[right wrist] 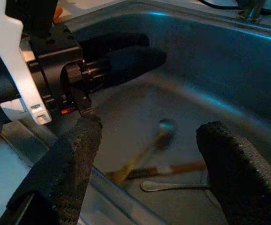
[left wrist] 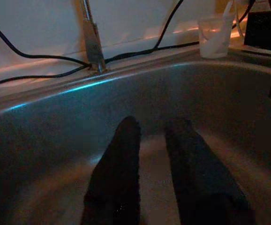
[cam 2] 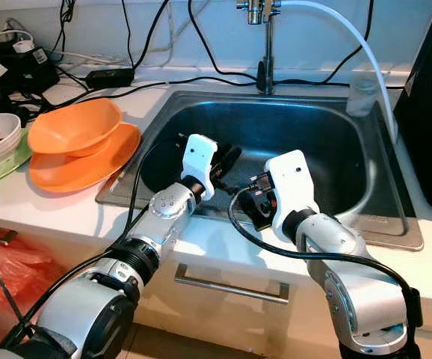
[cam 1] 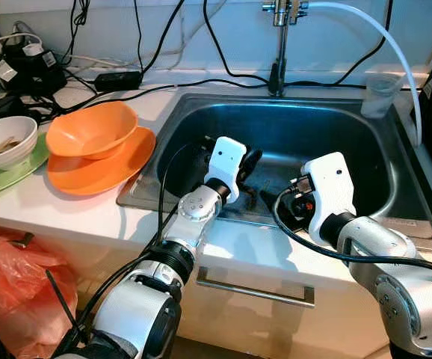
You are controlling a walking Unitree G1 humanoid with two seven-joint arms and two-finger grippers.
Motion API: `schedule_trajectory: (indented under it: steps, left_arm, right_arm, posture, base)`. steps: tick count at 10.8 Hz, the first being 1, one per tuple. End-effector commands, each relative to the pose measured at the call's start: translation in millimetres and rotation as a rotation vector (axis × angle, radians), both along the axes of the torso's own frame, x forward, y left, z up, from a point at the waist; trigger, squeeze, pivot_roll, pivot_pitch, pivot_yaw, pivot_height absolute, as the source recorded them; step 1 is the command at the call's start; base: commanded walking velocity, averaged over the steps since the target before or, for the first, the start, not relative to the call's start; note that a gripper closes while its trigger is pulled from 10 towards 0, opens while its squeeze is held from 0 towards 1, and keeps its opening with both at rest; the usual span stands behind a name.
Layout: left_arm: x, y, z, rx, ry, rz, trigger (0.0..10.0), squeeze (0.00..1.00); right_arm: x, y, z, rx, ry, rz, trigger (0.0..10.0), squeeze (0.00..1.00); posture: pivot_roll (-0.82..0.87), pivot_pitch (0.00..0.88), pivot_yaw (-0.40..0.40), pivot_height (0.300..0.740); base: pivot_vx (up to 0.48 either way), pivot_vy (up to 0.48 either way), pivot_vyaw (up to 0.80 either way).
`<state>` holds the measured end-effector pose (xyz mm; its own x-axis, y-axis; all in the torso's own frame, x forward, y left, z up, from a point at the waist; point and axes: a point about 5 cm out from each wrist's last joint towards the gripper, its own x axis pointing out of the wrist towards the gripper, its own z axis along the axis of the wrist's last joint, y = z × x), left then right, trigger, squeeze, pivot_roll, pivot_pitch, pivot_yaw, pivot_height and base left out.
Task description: Kitchen organization
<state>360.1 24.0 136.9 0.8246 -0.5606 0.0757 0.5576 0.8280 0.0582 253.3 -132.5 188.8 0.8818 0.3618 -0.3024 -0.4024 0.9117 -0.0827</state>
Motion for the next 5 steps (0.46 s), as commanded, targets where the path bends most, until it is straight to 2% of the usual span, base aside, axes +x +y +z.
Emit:
schedule_trajectory:
  steps: [1, 4, 5]
  left_arm:
    - [3.9, -3.9, 9.1, -0.015, -0.007, 0.000, 10.0, 1.00]
    - [5.1, -1.8, 10.0, -0.016, -0.009, 0.007, 10.0, 1.00]
    - [7.9, 4.3, 13.2, -0.004, -0.034, 0.043, 10.0, 1.00]
  right_arm:
    - [-3.0, 3.9, 4.8, 0.009, -0.019, 0.026, 10.0, 0.00]
    - [0.0, 4.6, 4.9, 0.009, -0.024, 0.030, 10.0, 0.00]
    - [0.4, 5.2, 4.5, 0.011, -0.024, 0.032, 10.0, 0.00]
  posture:
    - [-0.37, 0.000, 0.118, 0.740]
    - [-0.36, 0.000, 0.119, 0.740]
    - [-0.35, 0.000, 0.118, 0.740]
  base:
    - [0.000, 0.000, 0.00]
    - [0.000, 0.000, 0.00]
    - [0.000, 0.000, 0.00]
